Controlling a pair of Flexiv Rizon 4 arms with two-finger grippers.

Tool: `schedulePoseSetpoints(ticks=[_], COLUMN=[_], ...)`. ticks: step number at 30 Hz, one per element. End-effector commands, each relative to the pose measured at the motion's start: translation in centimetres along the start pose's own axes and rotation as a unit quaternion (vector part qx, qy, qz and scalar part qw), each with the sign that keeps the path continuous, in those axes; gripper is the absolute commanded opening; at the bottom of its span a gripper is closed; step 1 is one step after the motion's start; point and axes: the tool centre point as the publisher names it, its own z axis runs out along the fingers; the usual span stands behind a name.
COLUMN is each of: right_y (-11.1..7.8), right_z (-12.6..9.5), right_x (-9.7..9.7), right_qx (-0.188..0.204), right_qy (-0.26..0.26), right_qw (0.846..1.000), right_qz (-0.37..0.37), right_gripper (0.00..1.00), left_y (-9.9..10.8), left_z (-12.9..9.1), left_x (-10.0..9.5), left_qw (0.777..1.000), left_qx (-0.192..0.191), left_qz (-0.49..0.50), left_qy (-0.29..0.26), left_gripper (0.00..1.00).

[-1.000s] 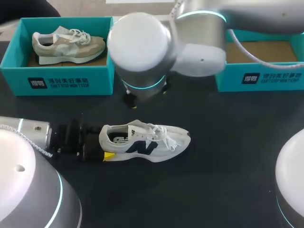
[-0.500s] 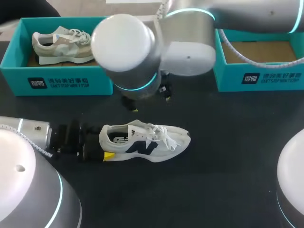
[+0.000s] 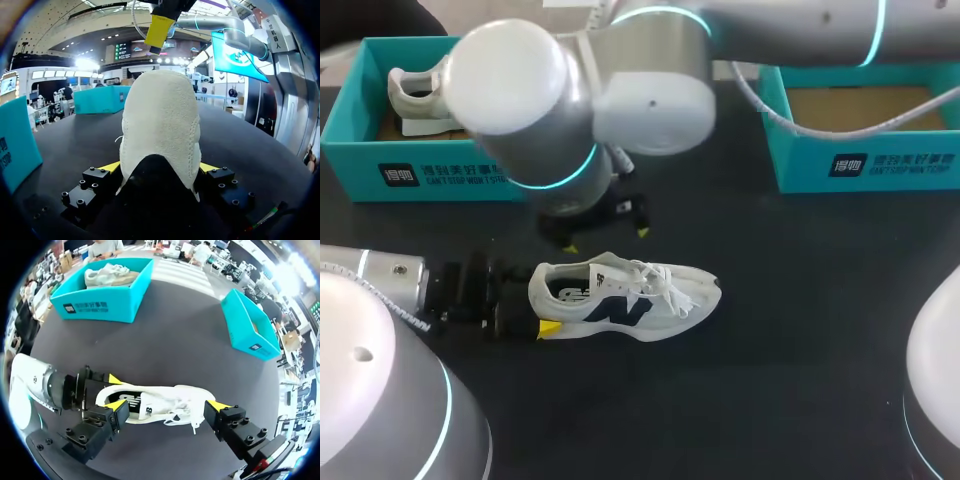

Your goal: Take the shoe out of the shoebox, open the shoe tongue, remove and reinsert the insole, then place the shoe into the shoebox

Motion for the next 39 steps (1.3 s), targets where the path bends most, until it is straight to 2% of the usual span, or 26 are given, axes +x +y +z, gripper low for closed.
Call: schedulePoseSetpoints(ticks=[1,7,13,19,24,28,31,32,33,34,39], right_y=[-2.4,-3.6,-3.9,-3.5,-3.5,-3.4,-3.2,-3.2,-3.2,-3.2,-3.1], right_z=[1.0,2.2,3.0,4.7,4.7,6.5,7.0,7.2,7.4,7.6,8.1], right_x=[3.2,4.5,4.9,4.0,3.4,2.6,2.2,2.1,1.9,1.8,1.1], right_qx=[0.000,0.023,0.042,0.045,0.052,0.063,0.066,0.066,0.067,0.068,0.071], right_qy=[-0.056,-0.058,-0.088,-0.098,-0.107,-0.115,-0.119,-0.121,-0.122,-0.123,-0.130], right_qw=[0.992,0.990,0.983,0.978,0.976,0.972,0.970,0.969,0.969,0.967,0.964], right_qz=[0.112,0.124,0.155,0.176,0.184,0.197,0.200,0.206,0.206,0.211,0.219], right_gripper=[1.00,1.00,1.00,1.00,1.00,1.00,0.90,0.79,0.64,0.58,0.48], left_y=[0.0,0.0,0.0,0.0,0.0,0.0,0.0,0.0,0.0,0.0,0.0], left_z=[0.0,0.0,0.0,0.0,0.0,0.0,0.0,0.0,0.0,0.0,0.0], left_x=[0.0,0.0,0.0,0.0,0.0,0.0,0.0,0.0,0.0,0.0,0.0], left_qw=[1.000,1.000,1.000,1.000,1.000,1.000,1.000,1.000,1.000,1.000,1.000], left_qx=[0.000,0.000,0.000,0.000,0.000,0.000,0.000,0.000,0.000,0.000,0.000], left_qz=[0.000,0.000,0.000,0.000,0.000,0.000,0.000,0.000,0.000,0.000,0.000], left_qy=[-0.001,-0.001,-0.001,-0.001,-0.001,-0.001,-0.001,-0.001,-0.001,-0.001,-0.001], left_gripper=[0.00,0.00,0.00,0.00,0.00,0.00,0.00,0.00,0.00,0.00,0.00])
